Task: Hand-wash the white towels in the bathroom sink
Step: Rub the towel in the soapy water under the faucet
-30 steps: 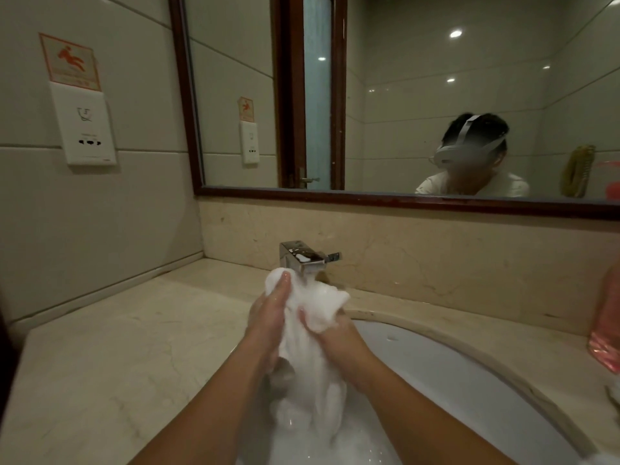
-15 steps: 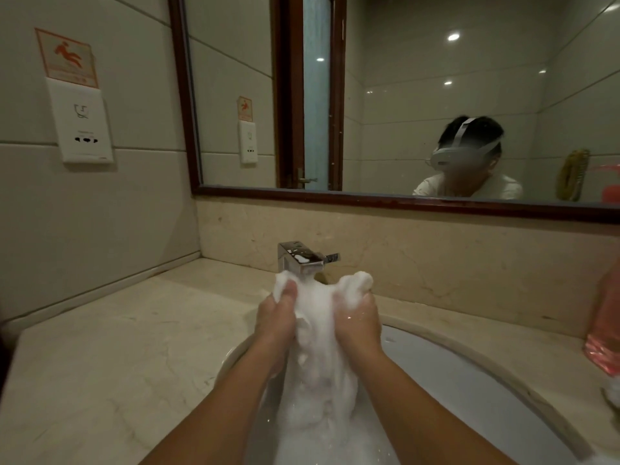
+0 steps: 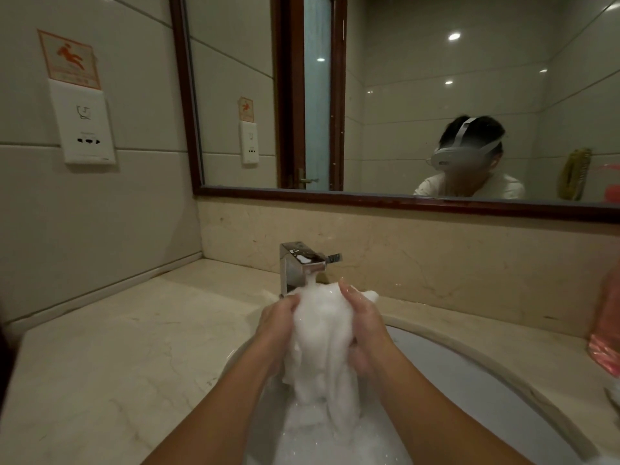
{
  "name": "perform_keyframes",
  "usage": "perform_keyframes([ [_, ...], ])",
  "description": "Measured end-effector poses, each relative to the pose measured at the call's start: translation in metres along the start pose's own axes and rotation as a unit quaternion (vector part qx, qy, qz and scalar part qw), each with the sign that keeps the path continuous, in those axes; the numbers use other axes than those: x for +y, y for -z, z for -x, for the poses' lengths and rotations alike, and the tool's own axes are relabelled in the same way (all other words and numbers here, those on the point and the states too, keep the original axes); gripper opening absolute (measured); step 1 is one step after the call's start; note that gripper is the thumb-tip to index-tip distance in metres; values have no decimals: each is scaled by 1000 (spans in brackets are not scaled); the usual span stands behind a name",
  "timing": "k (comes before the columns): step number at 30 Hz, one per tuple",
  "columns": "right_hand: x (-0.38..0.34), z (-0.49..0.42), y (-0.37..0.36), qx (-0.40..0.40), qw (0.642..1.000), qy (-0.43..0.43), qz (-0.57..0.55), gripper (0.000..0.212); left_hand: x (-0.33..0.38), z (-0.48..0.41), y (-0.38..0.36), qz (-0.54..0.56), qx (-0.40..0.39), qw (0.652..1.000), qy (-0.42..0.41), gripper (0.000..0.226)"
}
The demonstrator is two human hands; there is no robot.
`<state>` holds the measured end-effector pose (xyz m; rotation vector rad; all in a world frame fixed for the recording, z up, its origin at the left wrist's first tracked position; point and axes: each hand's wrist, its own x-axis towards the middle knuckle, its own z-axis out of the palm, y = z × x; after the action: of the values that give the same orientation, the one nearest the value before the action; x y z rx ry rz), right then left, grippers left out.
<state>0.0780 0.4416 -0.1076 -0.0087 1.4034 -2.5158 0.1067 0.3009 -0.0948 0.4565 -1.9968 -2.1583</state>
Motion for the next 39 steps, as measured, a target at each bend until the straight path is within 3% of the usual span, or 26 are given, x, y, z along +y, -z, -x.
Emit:
perform_keyframes([
  [2,4,-2,0,10,1000,-5,-5,85,1,3,-1,9,-22,1000,7,55],
  [5,5,2,-5,20,999,-3,38,63,0,2,-3,45,-53,998,-4,61],
  [10,5,5,-14,50,995,15,86,48,3,4,-3,76,9,990,-121,17],
  [12,5,5,-16,47,991,30,118,35,5,7,-3,74,3,987,-142,16],
  [16,5,7,-17,57,982,13,180,39,3,6,-6,-42,29,986,-161,16],
  [20,-9,6,-19,98,977,17,188,15,0,11,-9,-168,45,968,-179,38],
  [24,-16,7,-20,101,983,60,139,19,-8,11,-14,-255,-21,961,-102,75],
  [26,-10,7,-24,89,979,78,168,31,-12,8,-11,-222,-61,971,-67,79],
  [28,-6,8,-34,97,964,97,227,51,-12,4,-7,-177,-43,982,-44,70],
  [30,-4,9,-37,104,964,87,230,78,-10,1,-6,-165,-10,986,-29,76],
  [31,-4,11,-35,115,964,82,224,81,-7,2,-6,-165,5,985,-49,80],
  [35,-1,11,-21,123,954,137,237,59,-3,5,-7,-110,62,982,-140,50],
  [39,0,15,-27,25,980,111,166,59,3,5,-1,-53,87,981,-168,31],
])
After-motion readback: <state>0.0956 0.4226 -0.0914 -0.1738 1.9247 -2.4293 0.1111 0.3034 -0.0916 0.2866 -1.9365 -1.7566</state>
